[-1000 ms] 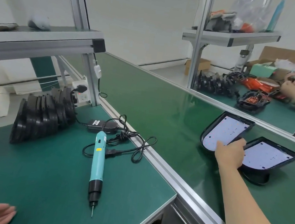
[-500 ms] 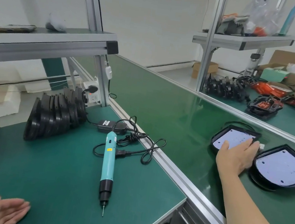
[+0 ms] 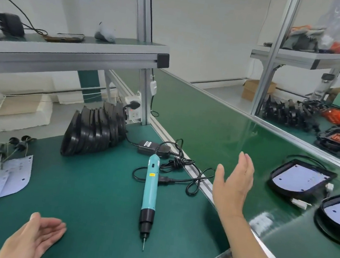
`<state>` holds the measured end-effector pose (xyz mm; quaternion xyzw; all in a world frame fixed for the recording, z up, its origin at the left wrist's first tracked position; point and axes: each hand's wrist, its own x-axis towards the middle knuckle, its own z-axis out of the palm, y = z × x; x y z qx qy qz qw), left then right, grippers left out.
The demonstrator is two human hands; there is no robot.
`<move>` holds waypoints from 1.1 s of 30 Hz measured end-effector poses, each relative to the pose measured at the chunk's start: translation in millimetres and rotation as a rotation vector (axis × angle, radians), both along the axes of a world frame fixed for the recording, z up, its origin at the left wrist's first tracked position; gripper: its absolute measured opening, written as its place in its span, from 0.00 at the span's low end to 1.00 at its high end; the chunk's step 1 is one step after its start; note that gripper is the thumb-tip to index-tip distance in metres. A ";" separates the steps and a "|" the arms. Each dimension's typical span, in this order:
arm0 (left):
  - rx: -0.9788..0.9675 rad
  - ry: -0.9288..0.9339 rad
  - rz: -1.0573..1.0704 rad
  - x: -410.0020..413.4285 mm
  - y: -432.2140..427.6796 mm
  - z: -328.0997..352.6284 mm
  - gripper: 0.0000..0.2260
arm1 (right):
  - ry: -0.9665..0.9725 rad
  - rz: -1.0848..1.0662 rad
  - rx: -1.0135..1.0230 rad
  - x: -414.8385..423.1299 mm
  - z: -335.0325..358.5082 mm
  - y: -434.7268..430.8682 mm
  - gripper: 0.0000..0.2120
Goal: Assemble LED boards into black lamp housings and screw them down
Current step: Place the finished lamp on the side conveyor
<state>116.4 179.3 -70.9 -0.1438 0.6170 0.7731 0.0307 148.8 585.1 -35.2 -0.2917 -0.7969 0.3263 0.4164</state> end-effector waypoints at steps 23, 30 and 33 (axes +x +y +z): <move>-0.002 0.053 0.040 17.4 4.2 9.9 0.22 | -0.105 0.769 0.152 -40.5 -8.0 -257.1 0.30; 0.052 -0.007 0.029 11.0 1.2 9.2 0.22 | -0.223 0.853 0.178 -50.1 -29.7 -278.4 0.30; 0.028 -0.041 0.068 3.0 0.1 5.4 0.20 | -0.268 0.858 0.200 -53.1 -38.2 -279.5 0.30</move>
